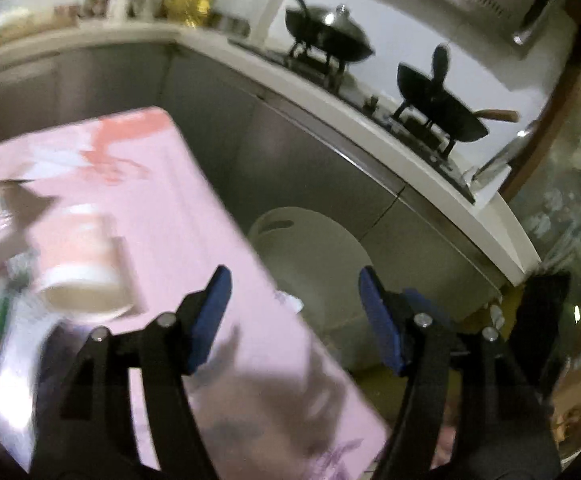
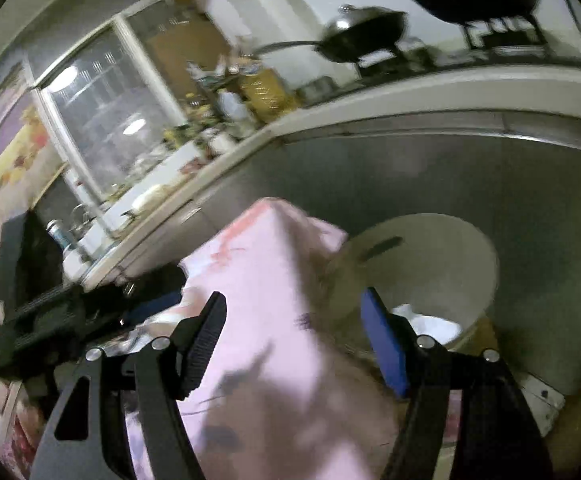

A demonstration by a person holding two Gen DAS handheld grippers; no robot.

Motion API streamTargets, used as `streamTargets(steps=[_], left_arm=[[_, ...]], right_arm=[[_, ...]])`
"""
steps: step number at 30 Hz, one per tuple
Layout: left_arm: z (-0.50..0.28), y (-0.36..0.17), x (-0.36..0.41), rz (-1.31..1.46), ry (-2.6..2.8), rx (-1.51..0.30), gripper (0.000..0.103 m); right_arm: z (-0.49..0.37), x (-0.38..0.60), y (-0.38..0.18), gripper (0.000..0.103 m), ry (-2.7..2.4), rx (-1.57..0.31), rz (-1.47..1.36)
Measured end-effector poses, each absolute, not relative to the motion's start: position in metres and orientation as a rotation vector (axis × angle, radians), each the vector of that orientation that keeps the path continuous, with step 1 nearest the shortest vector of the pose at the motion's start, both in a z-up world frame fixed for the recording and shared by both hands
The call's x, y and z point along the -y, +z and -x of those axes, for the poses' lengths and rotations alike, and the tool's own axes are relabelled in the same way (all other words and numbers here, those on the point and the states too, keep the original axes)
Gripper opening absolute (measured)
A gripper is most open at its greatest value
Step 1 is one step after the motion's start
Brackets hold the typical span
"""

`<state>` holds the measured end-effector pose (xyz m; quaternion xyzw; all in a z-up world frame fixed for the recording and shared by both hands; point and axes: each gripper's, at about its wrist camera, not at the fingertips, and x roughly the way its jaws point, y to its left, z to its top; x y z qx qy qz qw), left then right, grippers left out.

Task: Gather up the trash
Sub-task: 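Grasp the green can with the left tool while the right tool grasps the milk carton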

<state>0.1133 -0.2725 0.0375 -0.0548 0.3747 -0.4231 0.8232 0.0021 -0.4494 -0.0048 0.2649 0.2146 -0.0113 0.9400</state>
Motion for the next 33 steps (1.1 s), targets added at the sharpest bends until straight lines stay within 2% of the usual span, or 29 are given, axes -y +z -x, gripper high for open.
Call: streamTargets(steps=[5,8,13,16,20,29,31,32,33], left_arm=[[-0.078,0.039,0.148,0.142,-0.789,-0.701,0.064],[-0.074,0.038,0.074,0.192,-0.682,-0.684,0.064],[-0.096,0.027,-0.010,0.321,-0.528,-0.722,0.064],[-0.123,0.013,-0.035,0.456,-0.520,-0.807,0.064],[-0.160,-0.012,-0.045,0.616,-0.544,-0.925,0.071],[-0.190,-0.033,-0.025,0.660,-0.563,-0.984,0.071],[-0.191,-0.034,-0.022,0.652,-0.570,-0.977,0.051],[-0.192,-0.034,-0.020,0.632,-0.568,-0.980,0.045],[-0.191,-0.034,-0.021,0.623,-0.575,-0.984,0.045]], right_arm=[[-0.019,0.379,-0.005,0.064,0.126,-0.490,-0.533],[-0.026,0.341,-0.013,0.060,0.185,-0.543,-0.531],[-0.050,0.294,-0.032,0.059,0.254,-0.657,-0.560],[-0.057,0.276,-0.038,0.059,0.270,-0.694,-0.574],[-0.059,0.267,-0.039,0.059,0.269,-0.705,-0.591],[-0.090,0.259,-0.044,0.059,0.220,-0.735,-0.604],[-0.098,0.259,-0.050,0.059,0.211,-0.754,-0.616],[-0.102,0.259,-0.053,0.059,0.212,-0.763,-0.627],[-0.104,0.260,-0.055,0.059,0.216,-0.769,-0.640]])
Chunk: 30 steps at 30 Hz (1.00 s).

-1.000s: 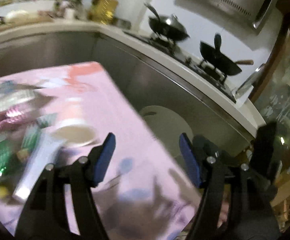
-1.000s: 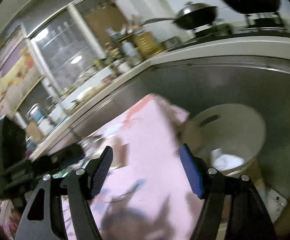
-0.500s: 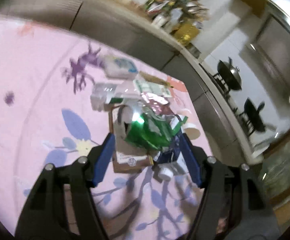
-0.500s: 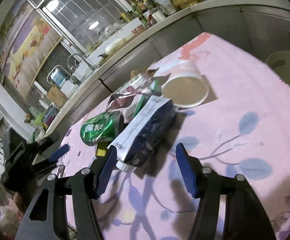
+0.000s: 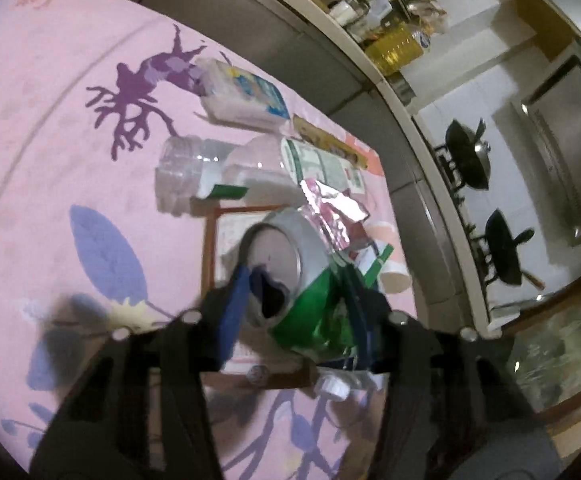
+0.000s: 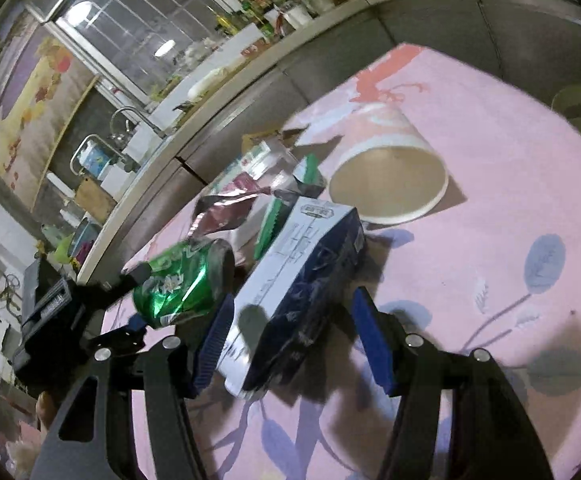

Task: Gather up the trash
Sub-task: 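Grasp the green can with the left tool while the right tool grasps the milk carton, then lift the green can and milk carton and carry both toward the white bin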

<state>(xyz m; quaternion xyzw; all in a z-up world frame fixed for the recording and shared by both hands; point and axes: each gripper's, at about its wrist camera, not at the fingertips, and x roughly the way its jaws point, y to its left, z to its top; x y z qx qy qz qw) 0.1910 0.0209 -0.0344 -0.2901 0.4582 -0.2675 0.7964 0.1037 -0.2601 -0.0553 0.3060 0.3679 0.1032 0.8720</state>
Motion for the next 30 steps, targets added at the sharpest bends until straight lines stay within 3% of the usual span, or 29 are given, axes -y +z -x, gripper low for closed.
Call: streamTargets(steps=[16,30], left_arm=[[-0.107,-0.002,-0.104,0.634,-0.597,-0.812,0.040],[-0.095,-0.010,-0.059,0.549,-0.684,-0.865,0.037]], right_arm=[[-0.099,0.247,-0.061,0.060,0.226,-0.813,-0.624],[-0.043,0.296,-0.072,0.051,0.262,-0.798,-0.761]])
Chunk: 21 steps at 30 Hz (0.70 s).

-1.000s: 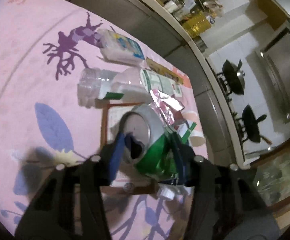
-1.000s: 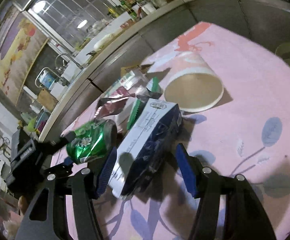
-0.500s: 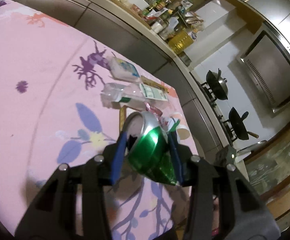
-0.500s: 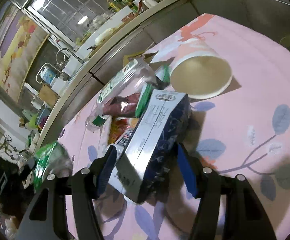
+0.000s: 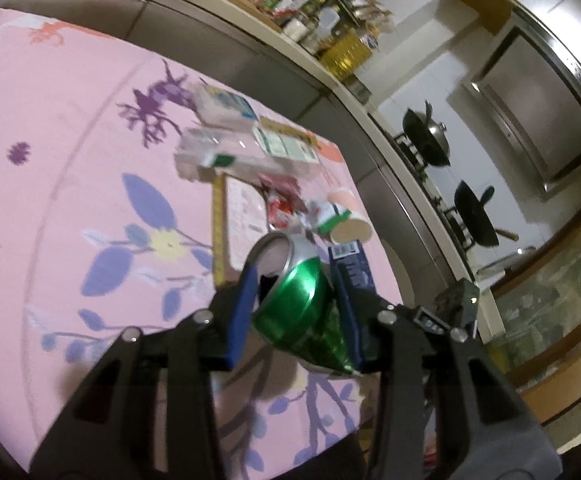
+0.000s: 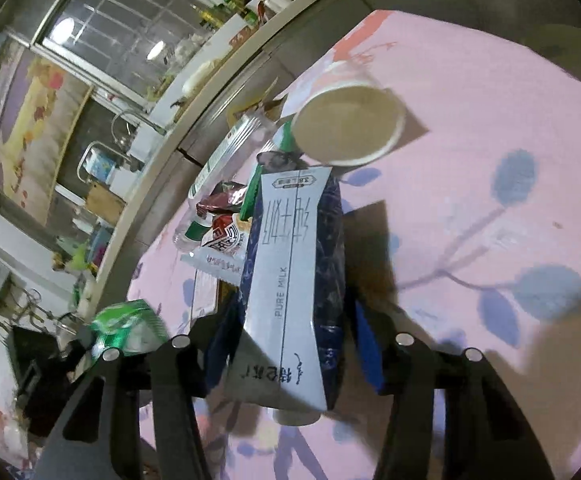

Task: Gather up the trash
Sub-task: 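Lift the green can and milk carton and carry both toward the white bin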

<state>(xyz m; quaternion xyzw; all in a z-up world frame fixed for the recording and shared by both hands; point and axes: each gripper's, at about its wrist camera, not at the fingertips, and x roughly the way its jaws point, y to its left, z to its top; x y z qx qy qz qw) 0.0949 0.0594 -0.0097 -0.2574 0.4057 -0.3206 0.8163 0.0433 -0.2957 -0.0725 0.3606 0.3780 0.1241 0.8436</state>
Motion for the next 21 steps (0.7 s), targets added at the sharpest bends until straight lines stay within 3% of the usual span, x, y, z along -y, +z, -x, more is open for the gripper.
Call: streamTargets(steps=[5,6,8,14,21], left_arm=[[-0.093,-0.012,-0.025,0.500,-0.746,-0.902,0.033],[-0.093,-0.011,-0.017,0.493,-0.759,-0.908,0.026],[-0.097,-0.008,0.005,0.478,-0.808,-0.922,0.023],[-0.124,-0.021,0.067,0.406,-0.817,-0.999,0.023],[-0.094,-0.016,0.036,0.320,-0.723,-1.000,0.023]], right_arm=[[-0.027,0.320,-0.072,0.050,0.273,-0.780,-0.848],[-0.025,0.326,-0.072,0.050,0.266,-0.769,-0.863],[-0.023,0.337,-0.067,0.050,0.249,-0.744,-0.872],[-0.028,0.361,-0.065,0.050,0.185,-0.702,-0.871],[-0.036,0.344,-0.074,0.050,0.262,-0.697,-0.840]])
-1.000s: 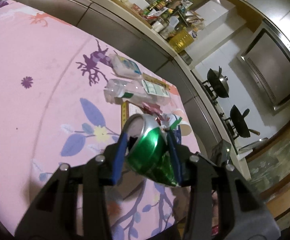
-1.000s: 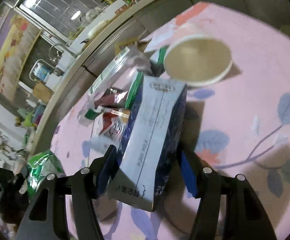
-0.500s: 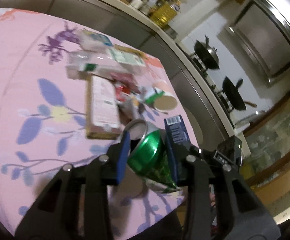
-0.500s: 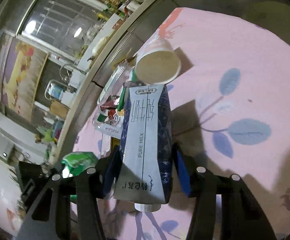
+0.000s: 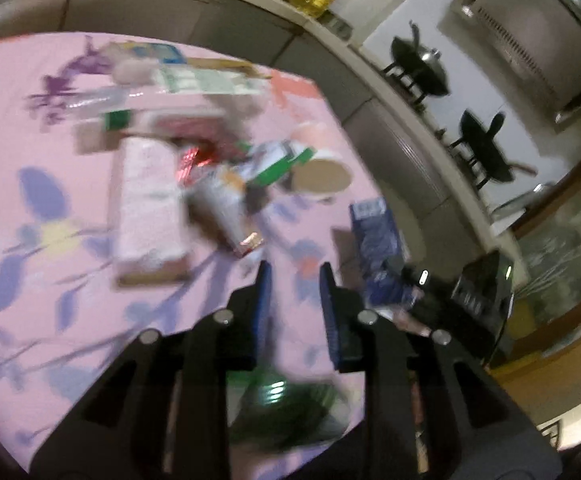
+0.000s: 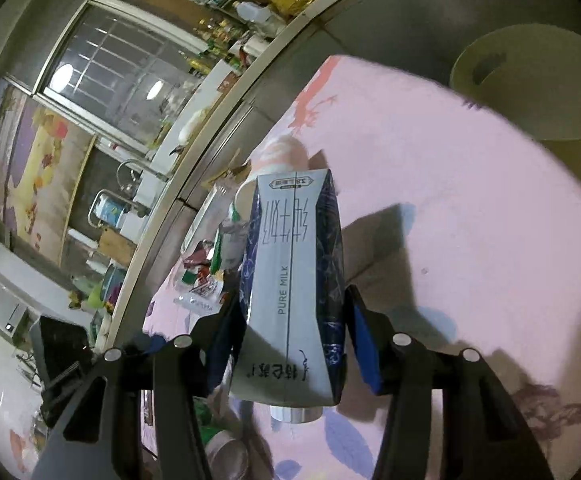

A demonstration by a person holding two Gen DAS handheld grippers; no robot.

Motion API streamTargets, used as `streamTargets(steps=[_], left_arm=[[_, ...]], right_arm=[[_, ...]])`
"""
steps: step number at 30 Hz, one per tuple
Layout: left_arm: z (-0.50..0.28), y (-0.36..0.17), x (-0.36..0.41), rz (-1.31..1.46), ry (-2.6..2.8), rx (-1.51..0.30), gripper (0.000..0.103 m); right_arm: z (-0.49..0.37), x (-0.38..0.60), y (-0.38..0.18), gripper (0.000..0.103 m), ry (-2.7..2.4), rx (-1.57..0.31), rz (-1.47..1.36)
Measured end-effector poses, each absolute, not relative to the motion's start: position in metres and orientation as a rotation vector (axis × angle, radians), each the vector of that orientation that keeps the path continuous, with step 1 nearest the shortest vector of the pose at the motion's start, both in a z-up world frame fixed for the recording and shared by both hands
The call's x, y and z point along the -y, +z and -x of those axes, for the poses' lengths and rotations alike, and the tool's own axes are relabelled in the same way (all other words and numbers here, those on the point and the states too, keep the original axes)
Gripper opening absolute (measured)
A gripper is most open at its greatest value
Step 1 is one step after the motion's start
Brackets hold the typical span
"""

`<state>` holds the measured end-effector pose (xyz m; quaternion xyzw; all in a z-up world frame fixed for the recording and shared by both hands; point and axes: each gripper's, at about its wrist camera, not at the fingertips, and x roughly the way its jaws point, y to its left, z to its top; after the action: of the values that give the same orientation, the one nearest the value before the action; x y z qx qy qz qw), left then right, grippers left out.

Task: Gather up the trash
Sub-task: 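Lift the green can and milk carton and carry both toward the white bin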

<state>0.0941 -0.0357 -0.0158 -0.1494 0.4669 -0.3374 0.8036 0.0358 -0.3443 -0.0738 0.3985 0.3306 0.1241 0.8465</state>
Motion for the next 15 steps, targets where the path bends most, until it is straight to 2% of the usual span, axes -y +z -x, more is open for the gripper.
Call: streamTargets(steps=[5,8,13,15], left_arm=[[-0.055,-0.025,-0.020,0.306,-0.704,-1.098,0.029],[-0.043,-0.045,-0.042,0.439,-0.716,-1.182,0.032],[-0.041,-0.070,-0.025,0.548,-0.782,-1.265,0.035],[-0.041,-0.078,-0.012,0.561,-0.809,-1.304,0.039]], right_arm=[[-0.035,0.327,-0.074,0.050,0.325,-0.683,-0.792],[-0.040,0.319,-0.073,0.050,0.355,-0.689,-0.776],[-0.037,0.314,-0.075,0.050,0.382,-0.699,-0.775],[-0.033,0.314,-0.075,0.050,0.382,-0.698,-0.775]])
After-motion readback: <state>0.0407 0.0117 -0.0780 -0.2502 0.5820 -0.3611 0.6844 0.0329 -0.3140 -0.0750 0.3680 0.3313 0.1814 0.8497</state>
